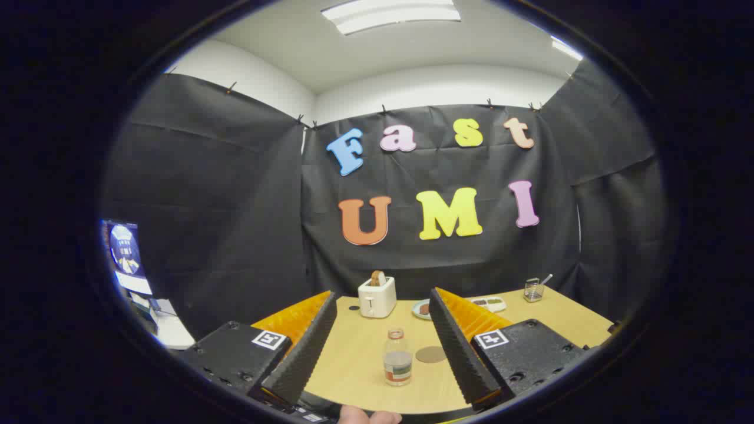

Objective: Take the bottle from table, then pour the juice into the cup, finally place the bottle on the coaster

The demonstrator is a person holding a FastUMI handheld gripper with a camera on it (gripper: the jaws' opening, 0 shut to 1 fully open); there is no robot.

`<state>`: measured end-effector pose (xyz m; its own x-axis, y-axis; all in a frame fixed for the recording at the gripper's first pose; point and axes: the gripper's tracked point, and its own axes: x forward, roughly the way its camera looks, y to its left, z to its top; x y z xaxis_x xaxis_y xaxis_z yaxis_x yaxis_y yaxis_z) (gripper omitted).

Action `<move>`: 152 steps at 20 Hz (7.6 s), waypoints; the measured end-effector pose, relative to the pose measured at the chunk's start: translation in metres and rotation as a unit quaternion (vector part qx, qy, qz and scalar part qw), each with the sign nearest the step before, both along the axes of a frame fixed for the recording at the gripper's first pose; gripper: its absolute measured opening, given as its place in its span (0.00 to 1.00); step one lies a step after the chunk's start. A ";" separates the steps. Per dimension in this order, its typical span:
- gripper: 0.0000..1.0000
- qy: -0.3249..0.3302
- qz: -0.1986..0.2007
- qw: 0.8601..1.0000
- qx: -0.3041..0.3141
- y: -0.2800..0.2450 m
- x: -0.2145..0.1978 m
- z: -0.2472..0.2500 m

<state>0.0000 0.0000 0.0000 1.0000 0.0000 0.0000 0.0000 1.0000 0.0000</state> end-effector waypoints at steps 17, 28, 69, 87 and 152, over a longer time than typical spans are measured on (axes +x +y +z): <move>1.00 0.008 0.010 1.000 -0.011 0.008 0.003 -0.009; 1.00 0.040 -0.005 0.999 -0.024 0.003 0.011 -0.046; 1.00 0.110 -0.061 0.990 -0.060 -0.024 0.096 -0.250; 1.00 0.157 -0.086 0.981 -0.073 -0.042 0.131 -0.291; 0.75 0.084 0.009 0.864 0.497 -0.067 0.111 -0.202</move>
